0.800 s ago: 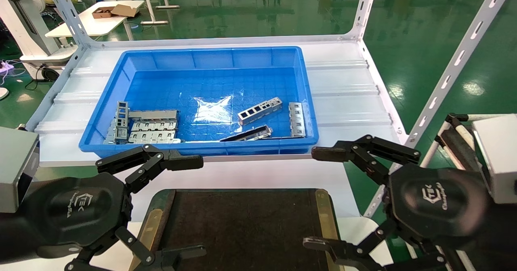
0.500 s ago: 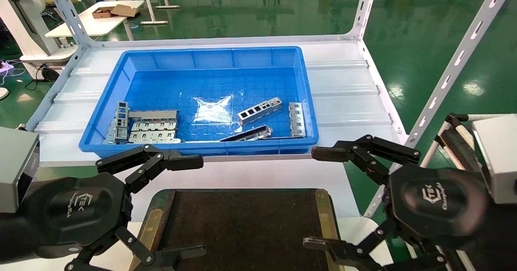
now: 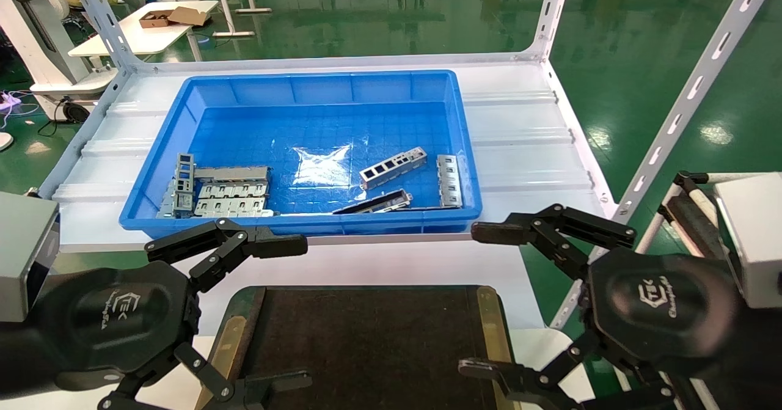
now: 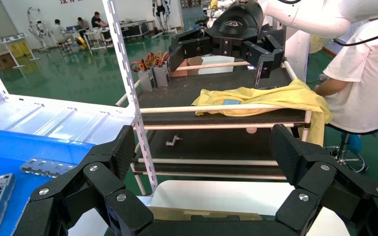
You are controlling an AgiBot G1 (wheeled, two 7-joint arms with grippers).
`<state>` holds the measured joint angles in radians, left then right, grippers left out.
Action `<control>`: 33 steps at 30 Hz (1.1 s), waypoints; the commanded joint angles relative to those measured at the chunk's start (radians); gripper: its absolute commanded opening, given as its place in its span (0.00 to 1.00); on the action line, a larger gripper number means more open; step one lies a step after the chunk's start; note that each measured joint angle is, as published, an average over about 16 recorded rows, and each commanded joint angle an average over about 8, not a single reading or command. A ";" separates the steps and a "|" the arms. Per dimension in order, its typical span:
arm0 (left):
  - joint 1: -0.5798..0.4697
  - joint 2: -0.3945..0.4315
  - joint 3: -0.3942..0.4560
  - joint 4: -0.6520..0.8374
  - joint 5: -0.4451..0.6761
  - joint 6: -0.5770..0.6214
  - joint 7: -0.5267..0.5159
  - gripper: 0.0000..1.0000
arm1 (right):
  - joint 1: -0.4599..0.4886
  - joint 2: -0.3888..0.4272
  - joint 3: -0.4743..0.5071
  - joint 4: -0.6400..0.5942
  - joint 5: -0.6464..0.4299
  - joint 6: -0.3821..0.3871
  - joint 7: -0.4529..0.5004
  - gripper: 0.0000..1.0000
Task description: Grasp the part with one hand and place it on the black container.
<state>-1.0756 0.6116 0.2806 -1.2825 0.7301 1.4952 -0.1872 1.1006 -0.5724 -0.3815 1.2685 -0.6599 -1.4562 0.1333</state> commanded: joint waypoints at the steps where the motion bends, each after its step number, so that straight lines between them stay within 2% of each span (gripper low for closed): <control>1: 0.000 0.000 0.000 0.000 0.000 0.000 0.000 1.00 | 0.000 0.000 0.000 0.000 0.000 0.000 0.000 1.00; 16: -0.011 0.011 0.006 -0.004 0.018 -0.035 -0.015 1.00 | 0.000 0.000 0.000 0.000 0.000 0.000 0.000 1.00; 24: -0.064 0.050 0.044 -0.022 0.126 -0.141 -0.059 1.00 | 0.000 0.000 0.000 0.000 0.000 0.000 0.000 1.00; 33: -0.166 0.165 0.112 0.046 0.264 -0.246 -0.094 1.00 | 0.000 0.000 0.000 0.000 0.000 0.000 0.000 1.00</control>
<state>-1.2402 0.7796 0.3903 -1.2262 0.9918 1.2483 -0.2735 1.1009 -0.5725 -0.3818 1.2681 -0.6598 -1.4564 0.1331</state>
